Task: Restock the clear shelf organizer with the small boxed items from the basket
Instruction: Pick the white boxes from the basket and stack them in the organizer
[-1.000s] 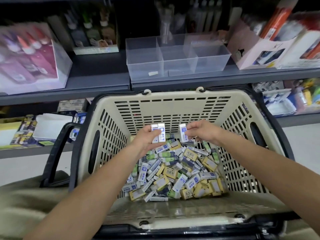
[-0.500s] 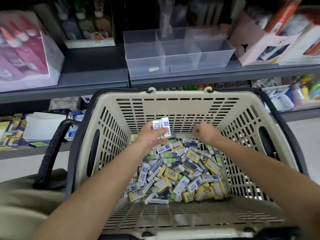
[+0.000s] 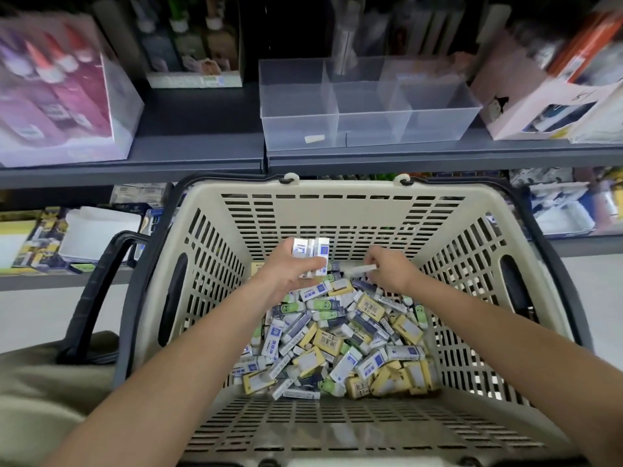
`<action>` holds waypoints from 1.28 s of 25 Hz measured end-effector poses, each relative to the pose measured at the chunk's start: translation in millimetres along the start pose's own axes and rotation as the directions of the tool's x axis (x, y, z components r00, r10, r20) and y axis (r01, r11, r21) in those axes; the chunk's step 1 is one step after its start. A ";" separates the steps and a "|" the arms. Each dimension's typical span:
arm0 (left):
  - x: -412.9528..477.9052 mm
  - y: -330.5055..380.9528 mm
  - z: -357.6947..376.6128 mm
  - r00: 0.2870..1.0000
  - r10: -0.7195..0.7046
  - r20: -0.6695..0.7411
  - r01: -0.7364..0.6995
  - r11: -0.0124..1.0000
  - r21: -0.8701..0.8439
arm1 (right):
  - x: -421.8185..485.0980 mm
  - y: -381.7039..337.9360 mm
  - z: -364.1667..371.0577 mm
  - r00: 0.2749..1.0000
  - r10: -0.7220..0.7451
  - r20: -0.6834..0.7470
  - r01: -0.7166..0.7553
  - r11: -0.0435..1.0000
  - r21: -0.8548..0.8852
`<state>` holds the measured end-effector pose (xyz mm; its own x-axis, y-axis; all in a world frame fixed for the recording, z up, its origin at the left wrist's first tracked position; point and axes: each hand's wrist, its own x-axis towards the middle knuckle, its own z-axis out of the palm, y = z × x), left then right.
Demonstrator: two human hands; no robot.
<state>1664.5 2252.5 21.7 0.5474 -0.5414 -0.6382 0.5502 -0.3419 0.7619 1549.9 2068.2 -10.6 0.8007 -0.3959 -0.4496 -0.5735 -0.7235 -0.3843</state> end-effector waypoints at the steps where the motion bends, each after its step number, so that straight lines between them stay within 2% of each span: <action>1: -0.3 3.1 -1.3 1.000 0.025 -0.005 -0.025 0.999 0.026 | -3.8 -10.2 -6.8 0.999 -0.042 0.003 0.041 0.992 0.123; 4: -3.6 16.2 -5.0 0.995 0.097 -0.009 -0.097 0.995 0.024 | -19.4 -41.7 -31.8 0.990 -0.137 0.016 0.117 0.896 0.429; 6: -8.0 26.5 -5.7 0.992 0.124 0.003 -0.124 0.992 -0.011 | -29.3 -54.9 -46.7 0.987 -0.156 0.028 0.109 0.798 0.593; 9: -16.7 41.9 -6.9 0.982 0.186 0.030 -0.187 0.982 0.018 | -43.8 -65.7 -65.0 0.982 -0.189 0.024 0.121 0.715 0.689; 14: -36.7 79.5 -22.2 0.953 0.298 0.050 -0.302 0.936 0.180 | -58.6 -81.5 -88.3 0.959 -0.261 -0.113 0.270 0.712 0.648; 18: -46.5 98.3 -36.1 0.935 0.348 0.067 -0.354 0.903 0.244 | -51.4 -99.2 -103.7 0.930 -0.234 -0.282 0.364 0.682 0.635; 21: -44.6 101.0 -42.0 0.925 0.378 0.048 -0.379 0.901 0.212 | -39.2 -112.2 -112.1 0.917 -0.211 -0.337 0.391 0.635 0.666; 24: -40.1 107.6 -44.4 0.902 0.432 0.006 -0.431 0.897 0.102 | -25.3 -127.6 -129.1 0.896 -0.193 -0.399 0.427 0.619 0.660; 28: -33.0 132.2 -48.5 0.839 0.537 -0.091 -0.540 0.842 -0.006 | 1.7 -154.2 -162.8 0.807 -0.188 -0.560 0.547 0.595 0.588; 30: -25.3 144.0 -51.9 0.788 0.596 -0.155 -0.594 0.802 0.060 | 21.5 -164.6 -173.5 0.748 -0.189 -0.636 0.581 0.649 0.490; 32: -16.9 151.4 -57.3 0.745 0.628 -0.225 -0.608 0.778 0.158 | 41.9 -171.3 -177.0 0.712 -0.248 -0.657 0.523 0.811 0.261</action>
<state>1774.7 2253.8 141.4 0.8950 -0.4454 -0.0221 -0.0042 -0.0582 0.9983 1712.3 2075.4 179.1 0.8260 -0.4742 0.3046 -0.0919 -0.6466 -0.7573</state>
